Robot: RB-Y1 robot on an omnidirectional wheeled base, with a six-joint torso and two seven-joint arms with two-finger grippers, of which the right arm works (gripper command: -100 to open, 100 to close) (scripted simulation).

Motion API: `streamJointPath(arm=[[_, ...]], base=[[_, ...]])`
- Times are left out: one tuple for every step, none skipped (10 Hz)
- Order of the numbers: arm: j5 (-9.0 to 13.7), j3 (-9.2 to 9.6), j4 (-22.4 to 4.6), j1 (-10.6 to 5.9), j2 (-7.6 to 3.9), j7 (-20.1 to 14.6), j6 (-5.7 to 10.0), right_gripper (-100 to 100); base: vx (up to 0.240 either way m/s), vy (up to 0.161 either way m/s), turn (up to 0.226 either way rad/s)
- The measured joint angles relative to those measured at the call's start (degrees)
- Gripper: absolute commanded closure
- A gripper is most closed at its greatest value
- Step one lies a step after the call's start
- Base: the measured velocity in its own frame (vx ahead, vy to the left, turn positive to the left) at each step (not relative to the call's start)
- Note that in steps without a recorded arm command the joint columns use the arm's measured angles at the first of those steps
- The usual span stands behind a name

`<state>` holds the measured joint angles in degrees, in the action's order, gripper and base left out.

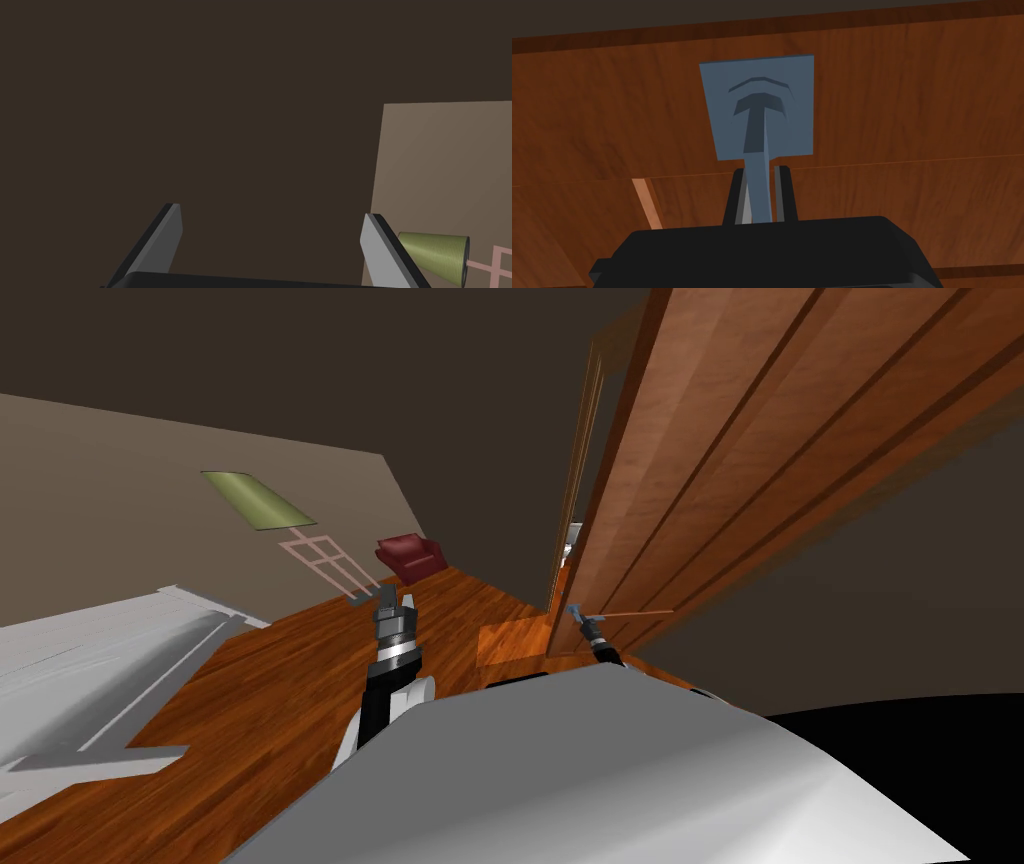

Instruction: Pull the door open

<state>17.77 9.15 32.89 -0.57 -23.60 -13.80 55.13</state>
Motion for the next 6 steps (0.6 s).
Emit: streamJointPath(arm=[[-0.08, 0.48, 0.57, 0.58, -0.50, -0.43, 0.46, 100], [-0.25, 1.14, -0.06, 0.52, -0.98, -1.12, 1.37, 100], [-0.45, 1.85, -0.38, 0.92, -1.39, -1.78, 2.29, 100], [-0.62, 2.55, -0.02, 1.62, -1.78, -2.28, 2.97, 100], [-0.76, 3.17, 0.05, 2.19, -2.29, -2.81, 3.76, 100], [-0.87, 3.74, 0.85, 3.07, -2.96, -3.38, 4.11, 100]], base=[[-0.215, -0.045, 0.121], [-0.183, -0.057, 0.097], [-0.205, -0.081, 0.103], [-0.203, -0.045, 0.125], [-0.206, -0.055, 0.110], [-0.174, -0.069, 0.086]])
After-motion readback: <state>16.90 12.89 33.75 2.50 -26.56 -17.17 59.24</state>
